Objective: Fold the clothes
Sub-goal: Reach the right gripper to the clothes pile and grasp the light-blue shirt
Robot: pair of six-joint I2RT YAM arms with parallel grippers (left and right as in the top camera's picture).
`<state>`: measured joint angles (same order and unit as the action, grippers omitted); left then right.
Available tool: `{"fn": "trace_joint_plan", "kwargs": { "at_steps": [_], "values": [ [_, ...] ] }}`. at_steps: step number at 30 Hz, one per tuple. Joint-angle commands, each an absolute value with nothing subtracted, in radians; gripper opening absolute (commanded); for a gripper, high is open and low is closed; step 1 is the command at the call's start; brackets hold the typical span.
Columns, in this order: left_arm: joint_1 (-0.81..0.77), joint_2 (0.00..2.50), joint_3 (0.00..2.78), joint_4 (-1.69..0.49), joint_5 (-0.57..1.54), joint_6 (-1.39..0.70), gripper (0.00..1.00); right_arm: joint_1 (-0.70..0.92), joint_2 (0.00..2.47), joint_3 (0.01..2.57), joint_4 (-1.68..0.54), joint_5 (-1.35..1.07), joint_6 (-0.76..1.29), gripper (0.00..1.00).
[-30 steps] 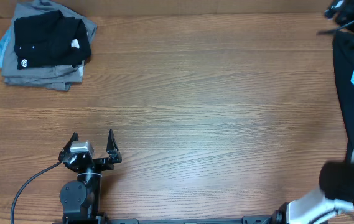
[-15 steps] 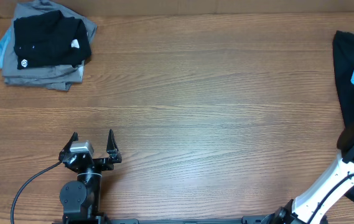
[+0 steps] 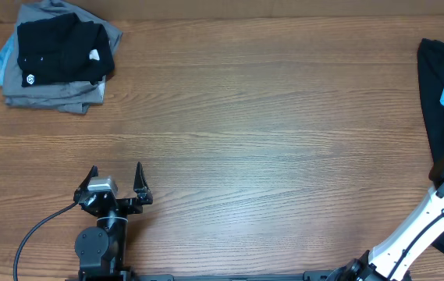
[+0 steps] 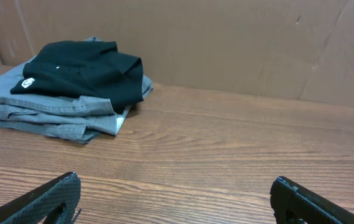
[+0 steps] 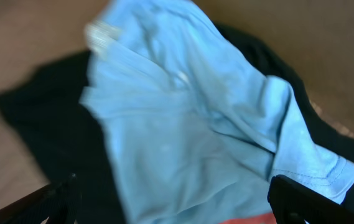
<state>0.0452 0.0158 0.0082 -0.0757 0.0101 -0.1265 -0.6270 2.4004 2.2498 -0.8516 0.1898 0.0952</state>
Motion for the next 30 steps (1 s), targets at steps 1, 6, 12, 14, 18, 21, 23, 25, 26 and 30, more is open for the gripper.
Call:
{"fn": "trace_joint_plan", "kwargs": {
  "at_steps": [1,6,12,14,18,21,23,25,26,30],
  "values": [
    [0.035,0.011,0.005,-0.078,0.000,-0.112,1.00,-0.658,2.434,2.264,-0.844,0.208,0.078,0.99],
    [0.035,0.011,0.005,-0.078,0.001,-0.112,1.00,-0.675,2.481,2.257,-0.839,0.207,0.078,0.94],
    [0.035,0.011,0.005,-0.077,0.000,-0.112,1.00,-0.677,2.514,2.257,-0.839,0.177,0.078,0.83],
    [0.035,0.011,0.005,-0.077,0.001,-0.112,1.00,-0.677,2.516,2.257,-0.839,0.153,0.078,0.74],
    [0.035,0.011,0.005,-0.078,0.001,-0.112,1.00,-0.677,2.516,2.257,-0.840,0.141,0.078,0.59],
    [0.035,0.011,0.005,-0.078,0.001,-0.112,1.00,-0.678,2.518,2.254,-0.842,0.141,0.078,0.61],
    [0.035,0.011,0.005,-0.078,0.000,-0.112,1.00,-0.679,2.518,2.244,-0.838,0.141,0.078,0.61],
    [0.035,0.011,0.005,-0.078,0.001,-0.112,1.00,-0.680,2.525,2.244,-0.838,0.141,0.077,0.61],
    [0.035,0.011,0.005,-0.078,0.000,-0.112,1.00,-0.680,2.529,2.244,-0.839,0.141,0.078,0.64],
    [0.035,0.011,0.005,-0.078,0.000,-0.112,1.00,-0.679,2.535,2.244,-0.838,0.141,0.078,0.64]
  ]
}}
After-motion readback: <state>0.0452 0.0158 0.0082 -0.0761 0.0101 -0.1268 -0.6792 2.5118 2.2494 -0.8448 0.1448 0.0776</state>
